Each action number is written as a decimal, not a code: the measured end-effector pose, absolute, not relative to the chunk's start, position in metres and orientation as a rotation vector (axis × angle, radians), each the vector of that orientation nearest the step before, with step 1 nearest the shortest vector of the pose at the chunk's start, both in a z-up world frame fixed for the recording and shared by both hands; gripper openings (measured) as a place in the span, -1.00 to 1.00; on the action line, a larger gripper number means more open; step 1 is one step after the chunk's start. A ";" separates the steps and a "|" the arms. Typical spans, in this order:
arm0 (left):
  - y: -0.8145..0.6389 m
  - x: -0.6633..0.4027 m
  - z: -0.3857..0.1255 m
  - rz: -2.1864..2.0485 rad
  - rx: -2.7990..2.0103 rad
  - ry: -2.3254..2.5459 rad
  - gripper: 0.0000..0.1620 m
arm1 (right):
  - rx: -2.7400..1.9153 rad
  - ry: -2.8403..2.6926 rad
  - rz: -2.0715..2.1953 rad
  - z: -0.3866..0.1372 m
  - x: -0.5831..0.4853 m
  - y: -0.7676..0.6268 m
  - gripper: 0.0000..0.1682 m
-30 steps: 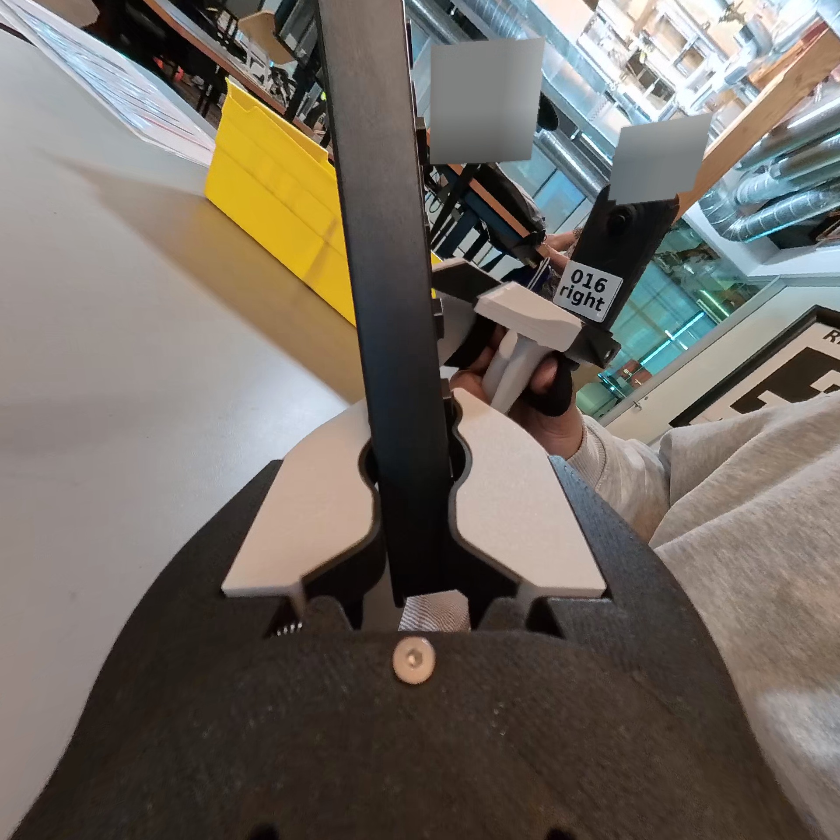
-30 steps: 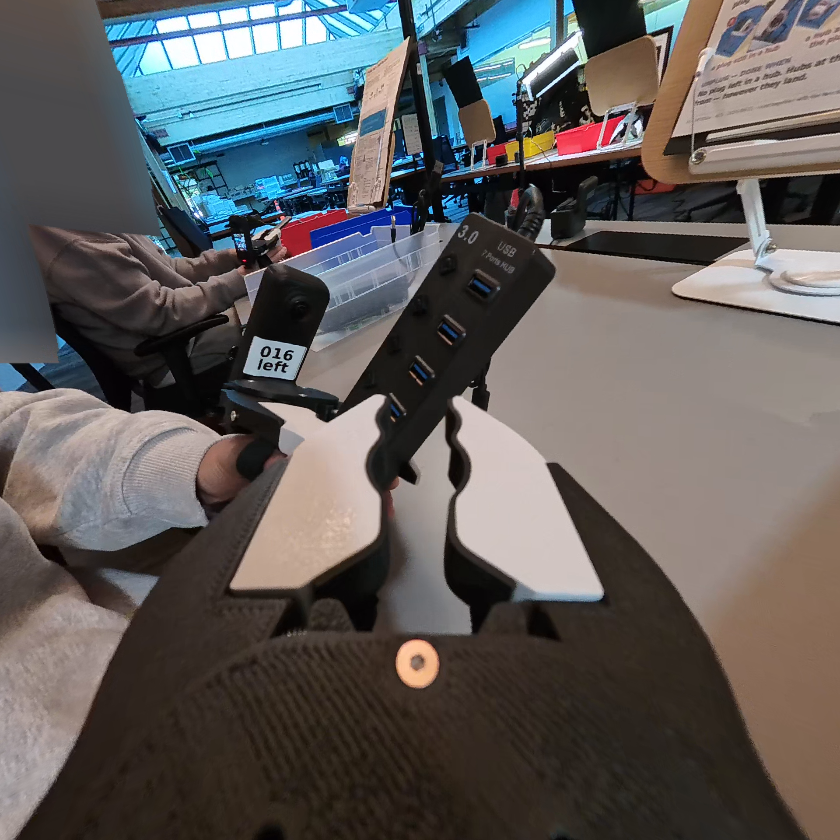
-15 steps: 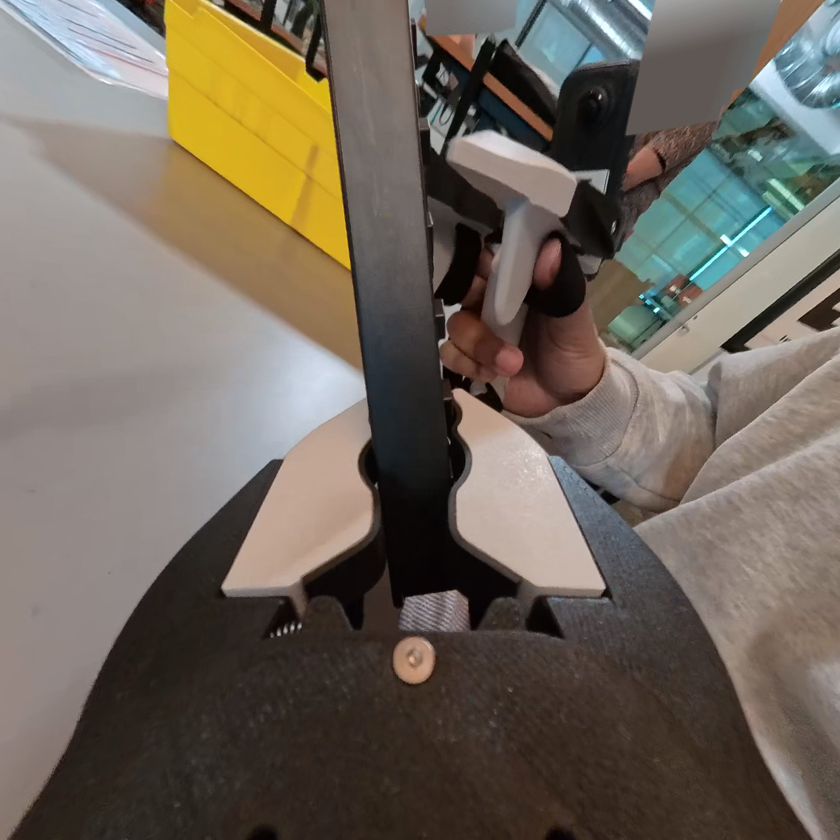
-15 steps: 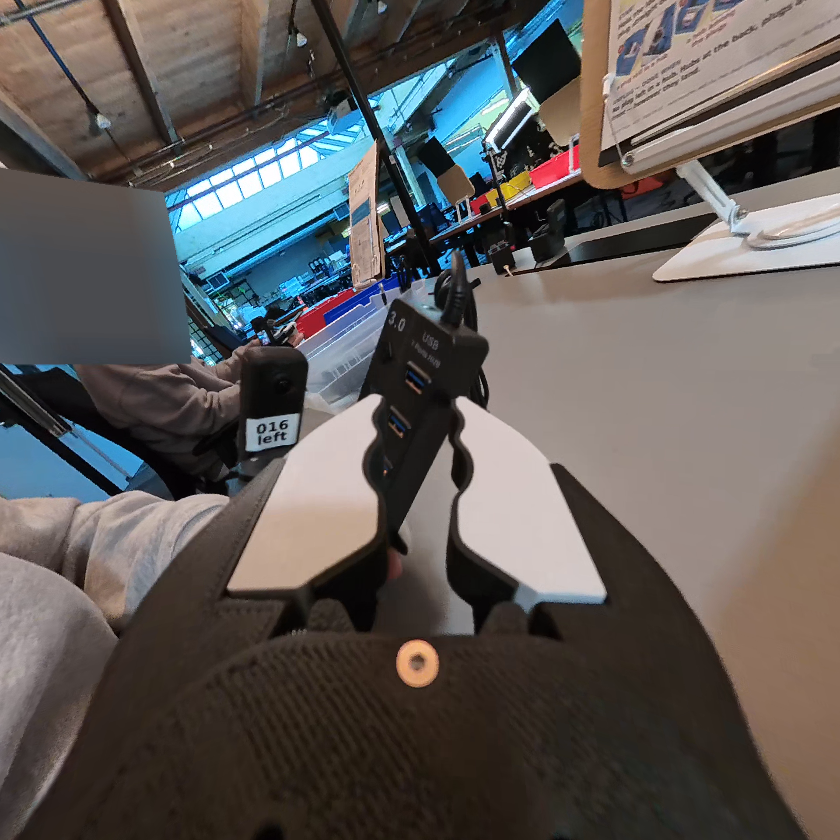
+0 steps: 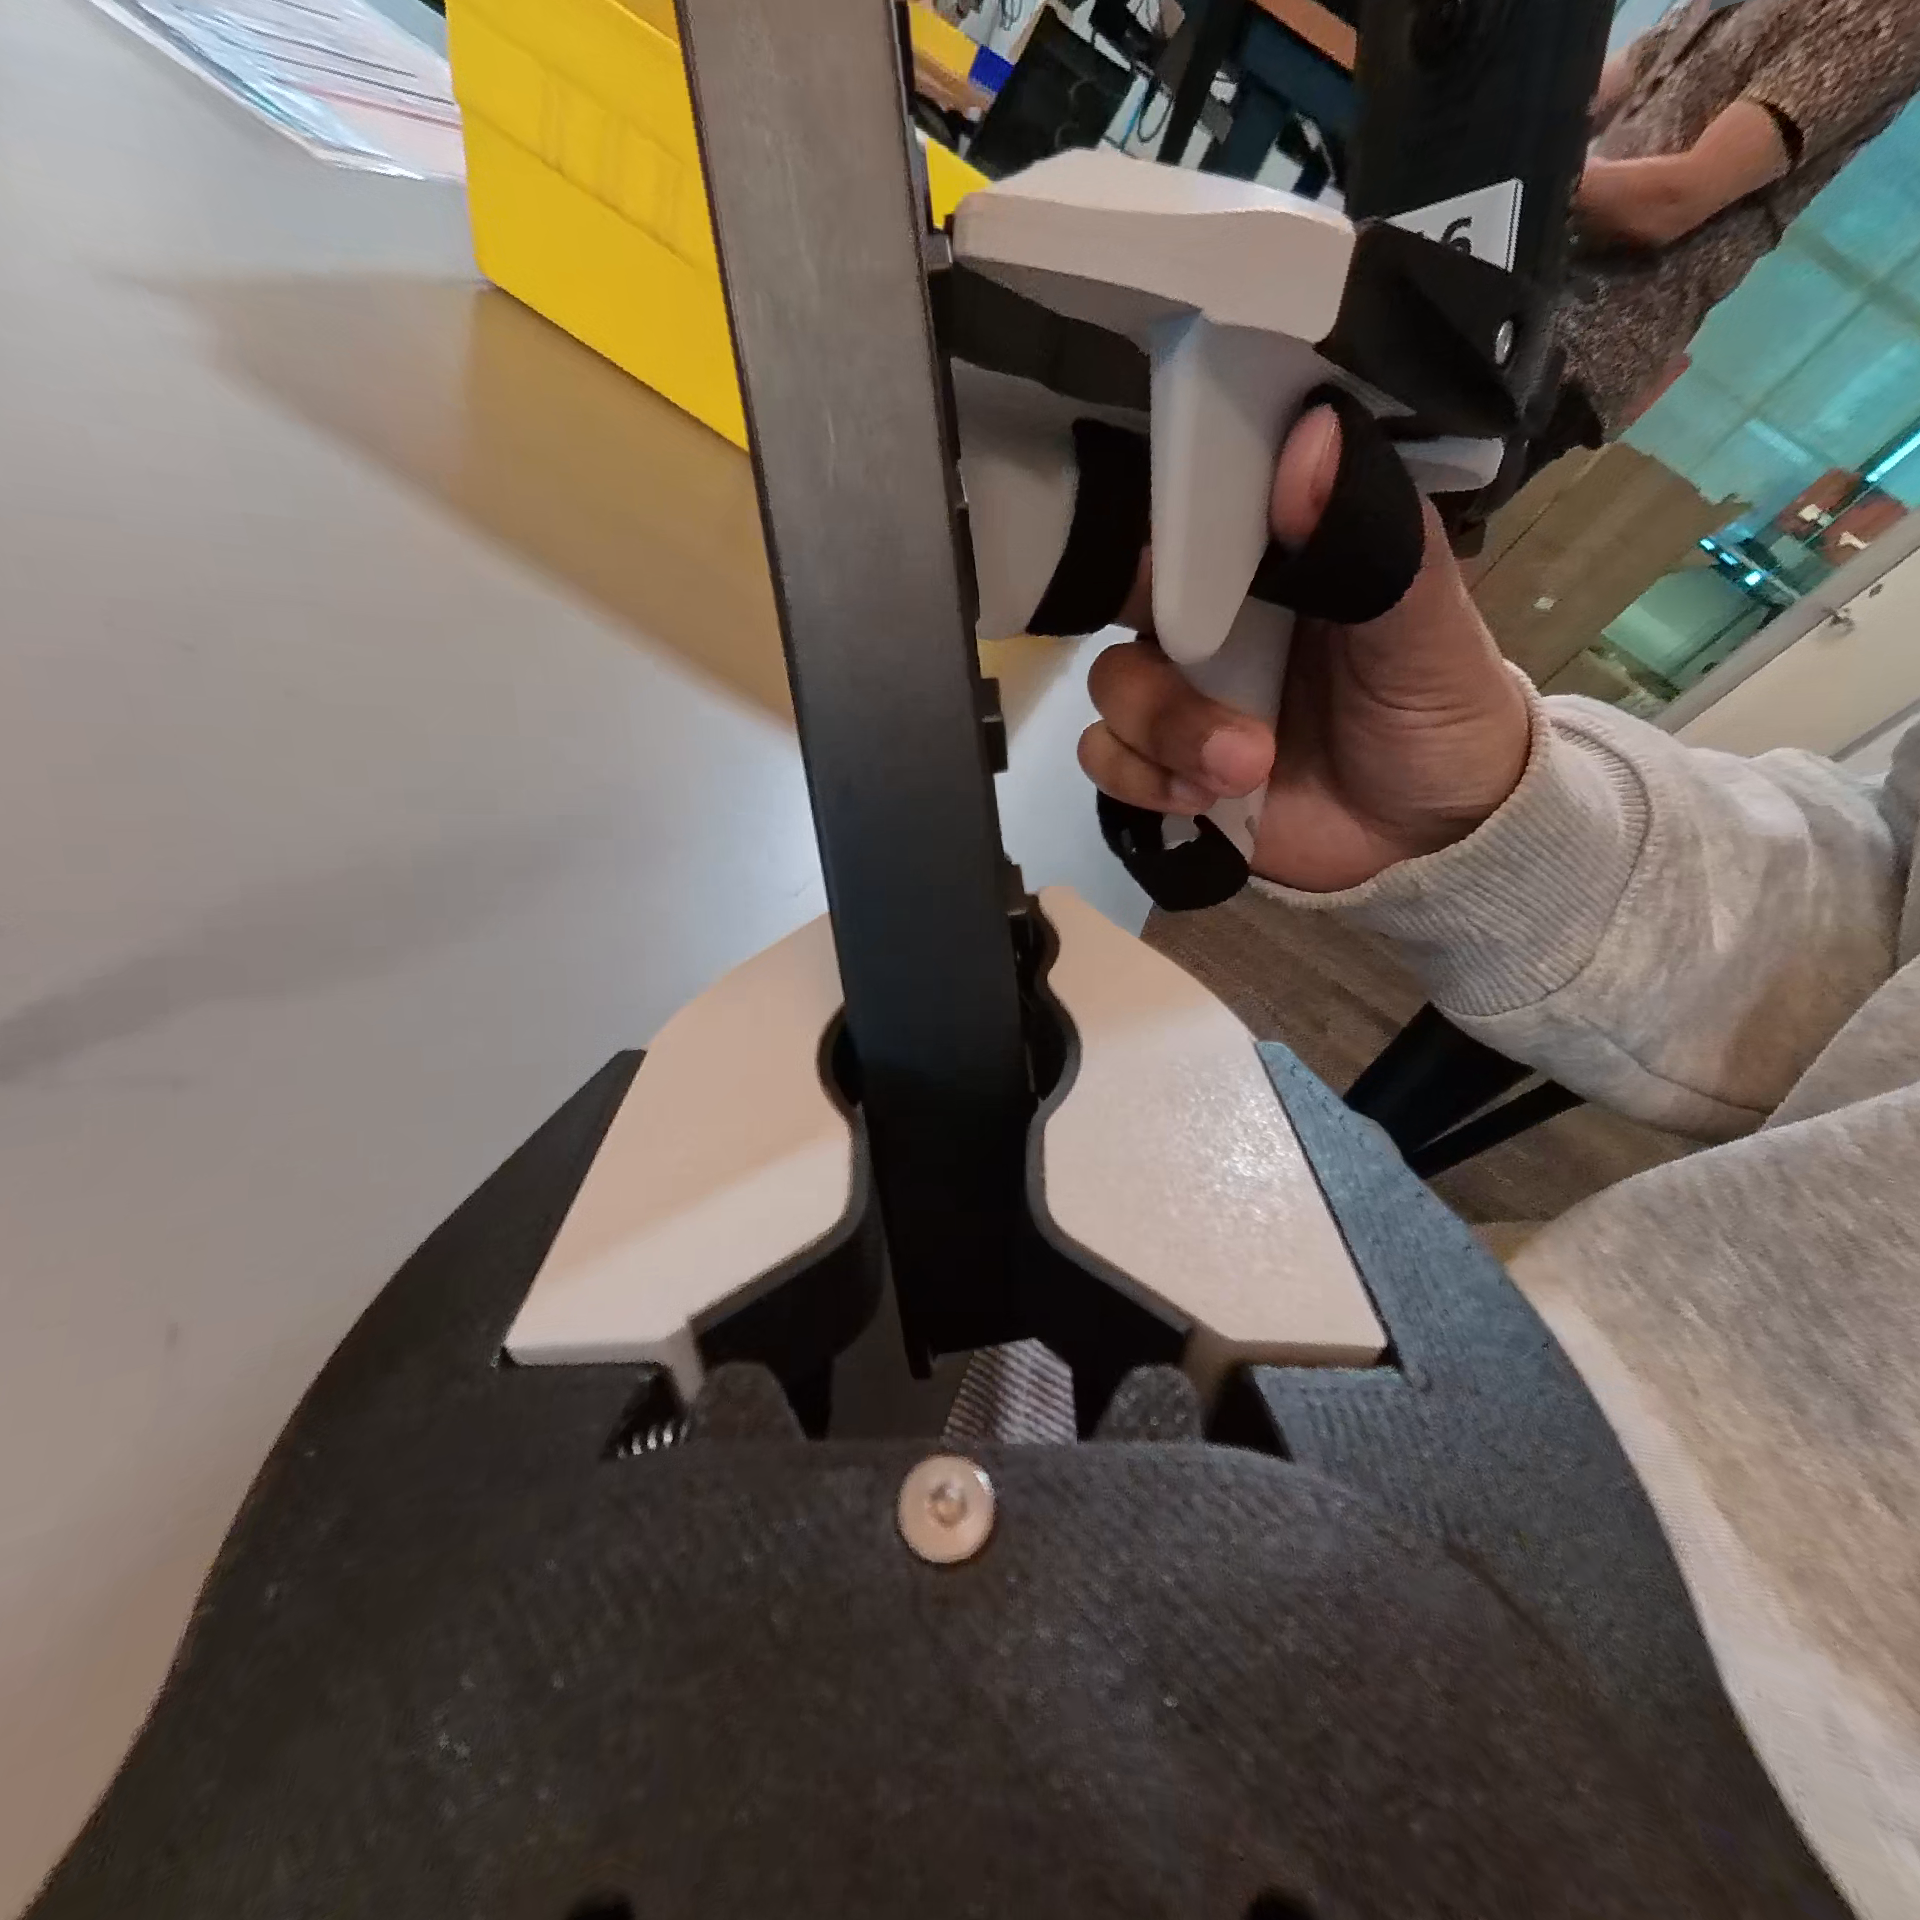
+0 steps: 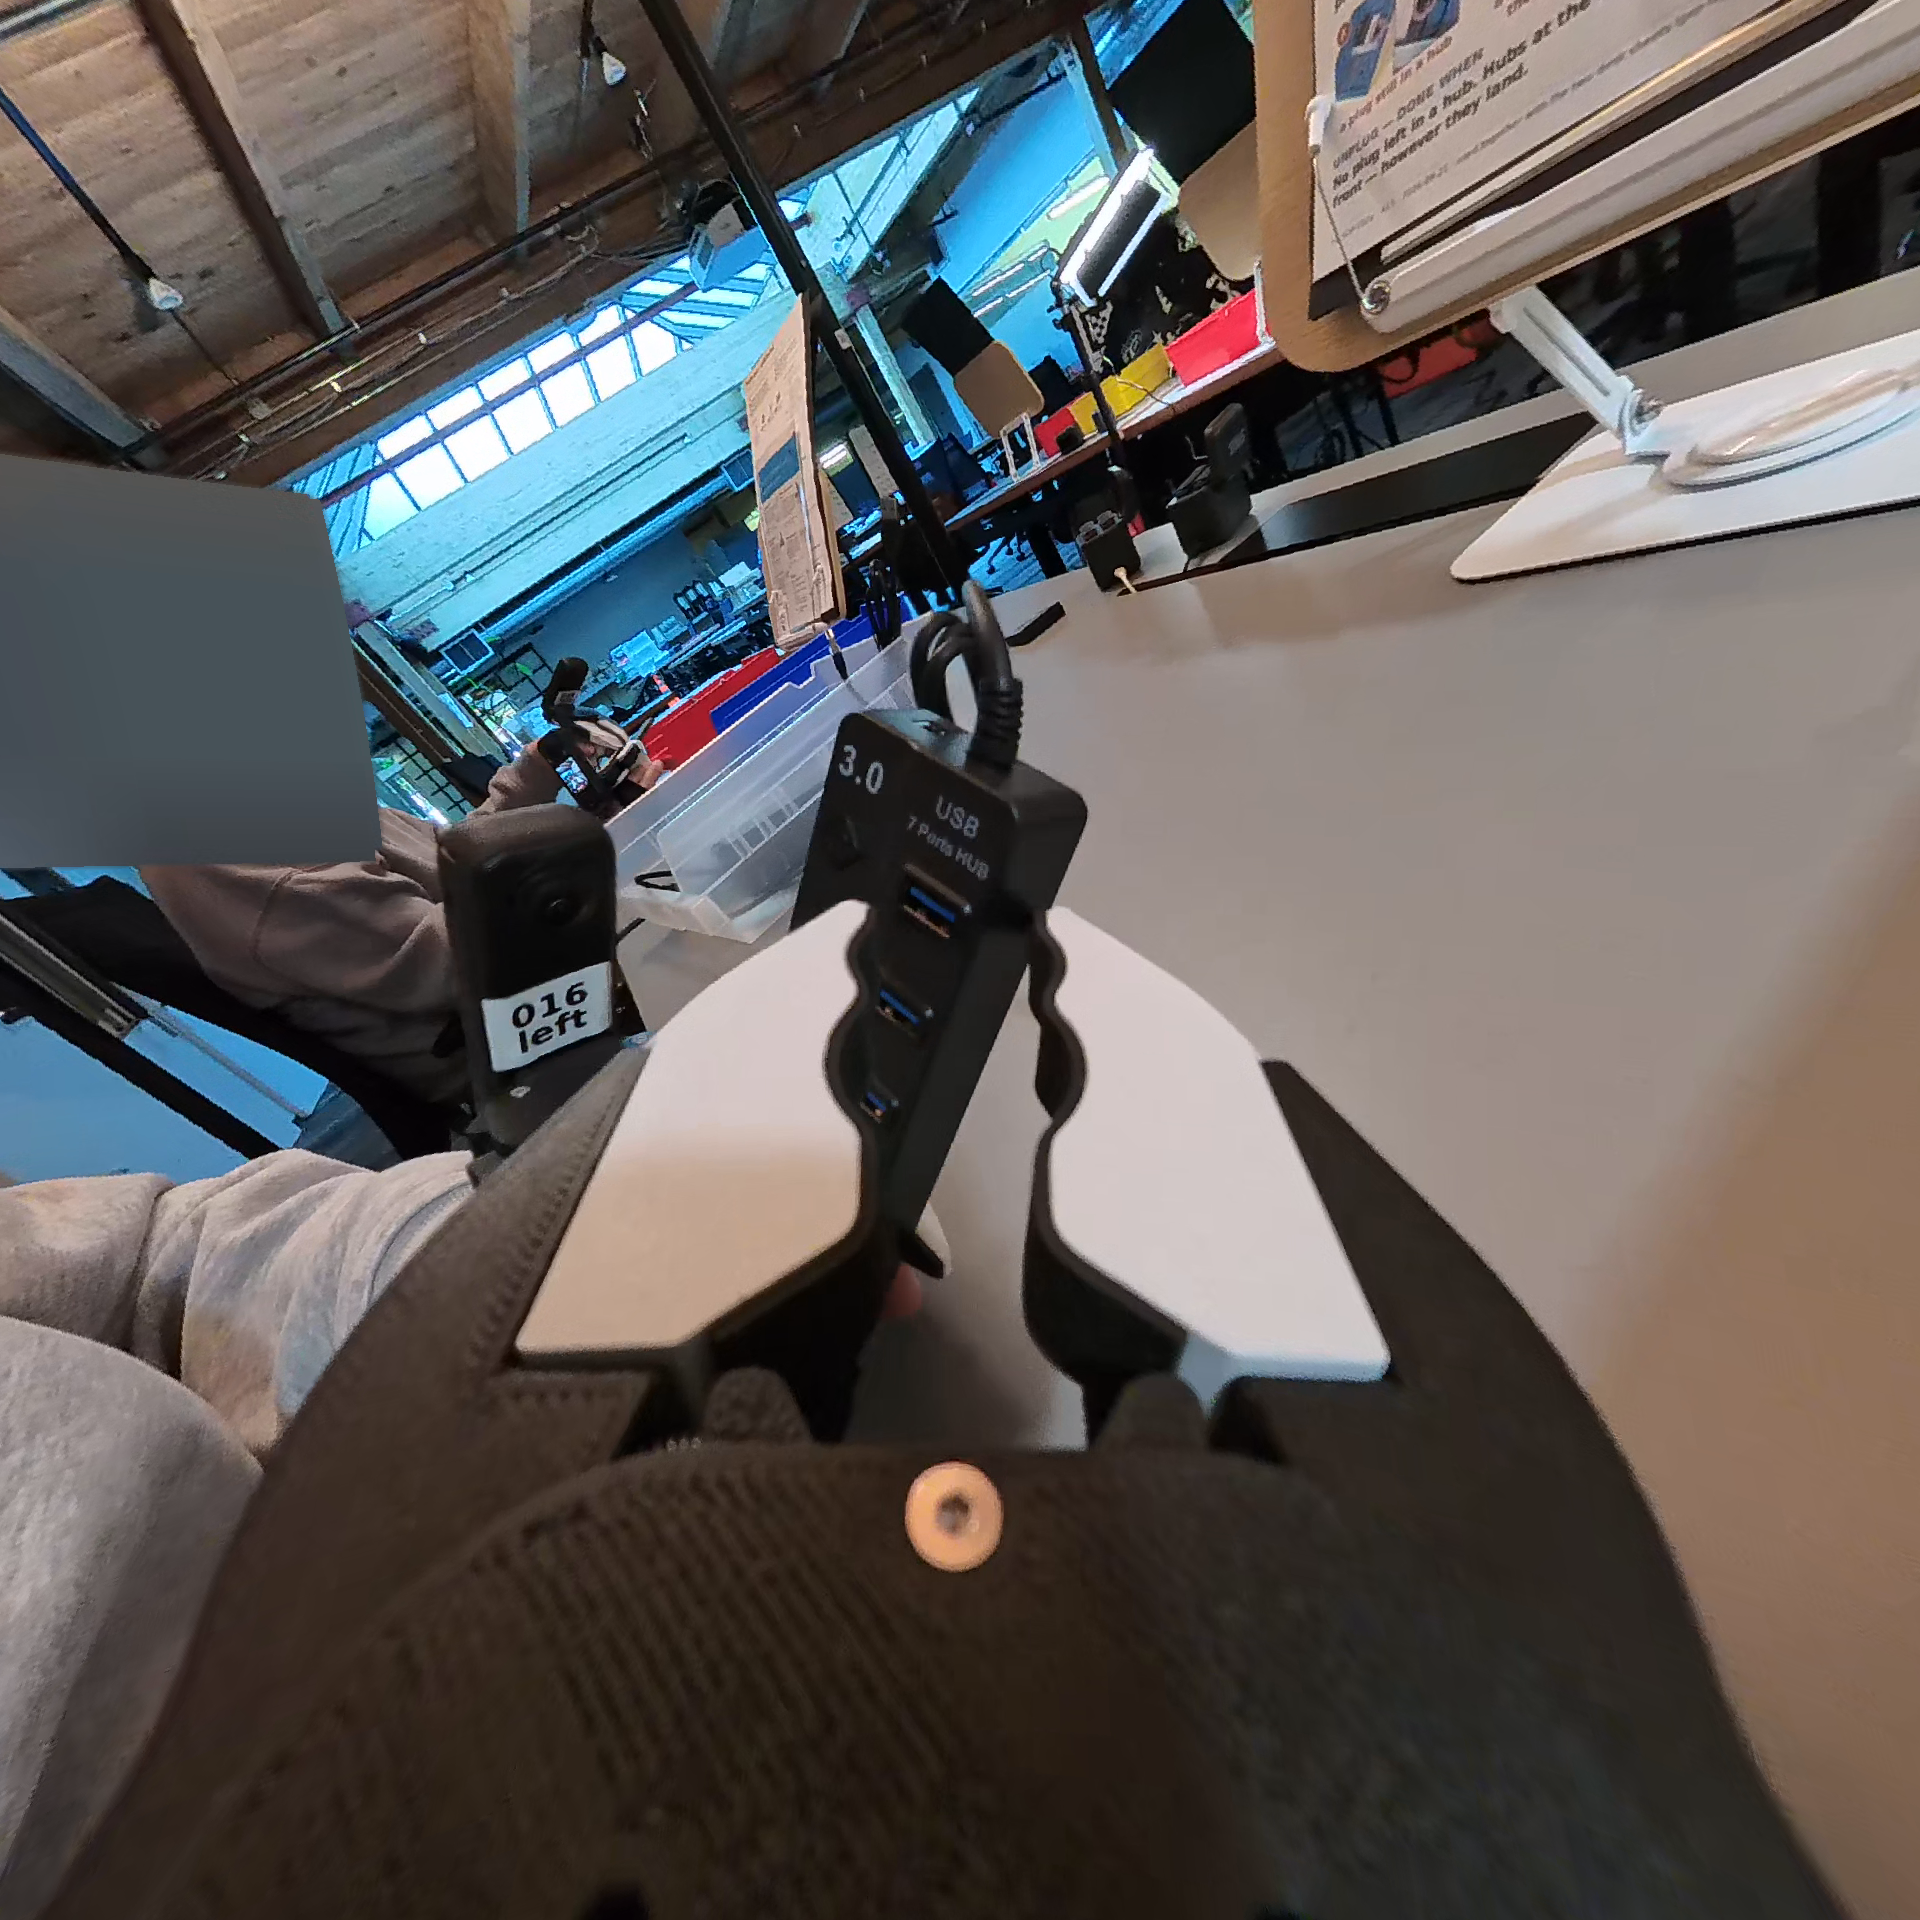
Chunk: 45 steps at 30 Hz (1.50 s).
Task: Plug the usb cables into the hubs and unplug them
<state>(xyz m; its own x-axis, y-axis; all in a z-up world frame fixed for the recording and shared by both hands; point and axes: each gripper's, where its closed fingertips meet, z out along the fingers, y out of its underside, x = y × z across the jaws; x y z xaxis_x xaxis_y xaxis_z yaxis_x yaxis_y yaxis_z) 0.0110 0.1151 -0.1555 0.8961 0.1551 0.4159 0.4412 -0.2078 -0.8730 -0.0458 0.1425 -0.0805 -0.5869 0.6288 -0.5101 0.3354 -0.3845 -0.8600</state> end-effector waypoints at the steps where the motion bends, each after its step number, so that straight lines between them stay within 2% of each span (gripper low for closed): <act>1: 0.115 0.011 -0.156 -0.267 -1.788 -0.448 -0.67 | -1.310 -1.608 2.075 -0.081 -0.046 0.143 -0.67; 30: 0.112 0.007 -0.149 -0.368 -1.718 -0.494 -0.67 | -1.353 -1.606 2.061 -0.086 -0.049 0.145 -0.83; 45: 0.113 0.009 -0.151 -0.337 -1.742 -0.474 -0.66 | -1.357 -1.617 2.082 -0.088 -0.049 0.142 -0.69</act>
<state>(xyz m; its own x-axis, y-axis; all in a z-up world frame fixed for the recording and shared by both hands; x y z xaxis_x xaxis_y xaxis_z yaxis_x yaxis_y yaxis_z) 0.0088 0.1128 -0.1514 0.8734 0.1326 0.4686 0.4861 -0.1788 -0.8554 -0.0492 0.1415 -0.0878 -0.5685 0.6189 -0.5419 0.3721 -0.3940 -0.8404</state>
